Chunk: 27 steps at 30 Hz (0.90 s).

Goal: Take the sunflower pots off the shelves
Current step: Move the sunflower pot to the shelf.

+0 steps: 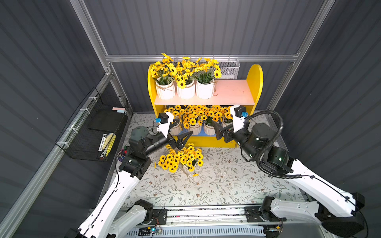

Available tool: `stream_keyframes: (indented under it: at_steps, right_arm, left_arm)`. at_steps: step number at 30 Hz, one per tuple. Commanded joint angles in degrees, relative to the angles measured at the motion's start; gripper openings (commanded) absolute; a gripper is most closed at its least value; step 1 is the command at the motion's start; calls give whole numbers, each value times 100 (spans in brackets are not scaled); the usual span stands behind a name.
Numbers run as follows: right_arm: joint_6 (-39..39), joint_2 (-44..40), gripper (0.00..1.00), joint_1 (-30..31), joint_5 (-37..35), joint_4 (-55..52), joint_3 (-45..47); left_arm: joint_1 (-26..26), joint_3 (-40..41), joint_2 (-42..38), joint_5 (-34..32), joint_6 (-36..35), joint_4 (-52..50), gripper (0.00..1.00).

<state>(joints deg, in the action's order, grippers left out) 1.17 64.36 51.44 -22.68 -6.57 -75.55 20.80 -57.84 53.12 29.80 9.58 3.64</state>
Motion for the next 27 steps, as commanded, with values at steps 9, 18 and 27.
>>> stream_keyframes:
  at_steps: [9, 18, 27]
  right_arm:
    - [-88, 1307, 99, -1170, 1637, 34, -1386]
    - [9, 2525, 99, -1528, 1881, -45, -2748]
    - [82, 3399, 99, -1536, 1771, -46, -3659]
  left_arm:
    - [-53, 348, -434, -1507, 176, 329, 99]
    - [-328, 385, -404, -1451, 385, 423, 99]
    - [-560, 411, -350, -1276, 465, 531, 99]
